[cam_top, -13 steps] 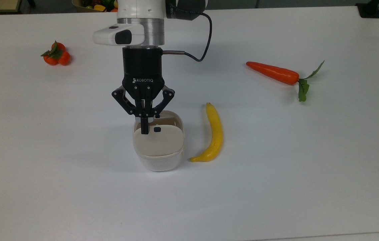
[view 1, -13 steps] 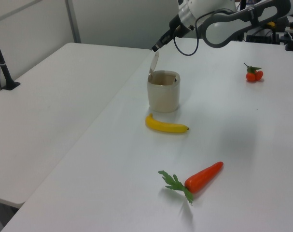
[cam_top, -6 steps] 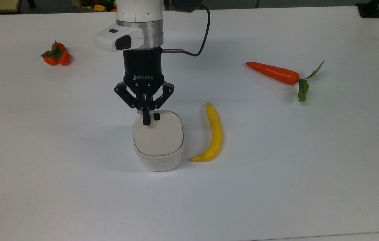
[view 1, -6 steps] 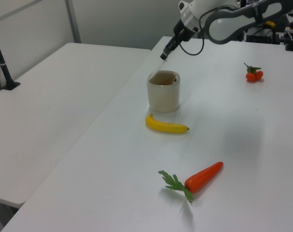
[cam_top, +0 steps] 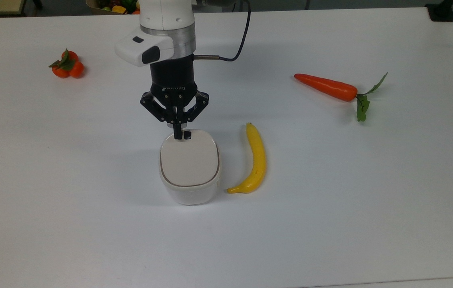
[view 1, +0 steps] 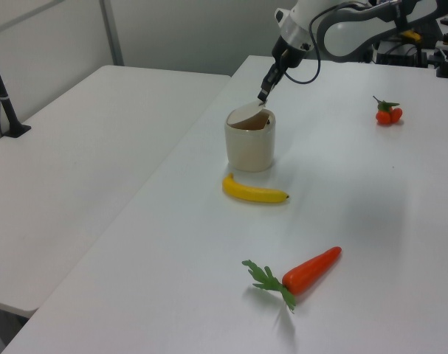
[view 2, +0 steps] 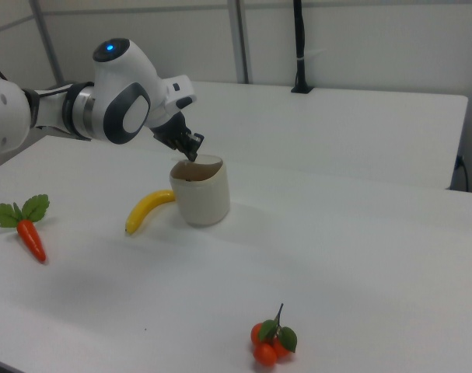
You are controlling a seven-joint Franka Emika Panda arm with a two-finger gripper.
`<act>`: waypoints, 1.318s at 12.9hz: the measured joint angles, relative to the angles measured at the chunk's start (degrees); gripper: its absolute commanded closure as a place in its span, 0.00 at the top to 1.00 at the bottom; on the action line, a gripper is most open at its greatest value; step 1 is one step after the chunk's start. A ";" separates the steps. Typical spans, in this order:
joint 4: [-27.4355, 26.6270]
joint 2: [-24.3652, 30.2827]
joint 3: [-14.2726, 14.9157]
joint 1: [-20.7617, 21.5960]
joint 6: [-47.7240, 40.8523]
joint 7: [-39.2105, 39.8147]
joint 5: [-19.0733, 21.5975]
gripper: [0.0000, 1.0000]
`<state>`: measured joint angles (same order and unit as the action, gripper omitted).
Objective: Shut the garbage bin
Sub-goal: 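Push the raised lid down with the gripper fingertips, then press the gripper down on the lid to seat it shut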
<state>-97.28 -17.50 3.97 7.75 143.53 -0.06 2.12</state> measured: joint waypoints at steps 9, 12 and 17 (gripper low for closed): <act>-2.84 -0.13 0.00 0.39 -0.50 0.80 0.00 0.00; -2.92 -0.34 0.00 0.58 -0.50 0.83 0.00 0.00; -2.92 -0.67 -0.01 0.68 -0.50 0.92 -0.01 0.00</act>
<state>-100.20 -18.17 3.96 8.43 143.03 0.87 2.12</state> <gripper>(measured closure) 0.991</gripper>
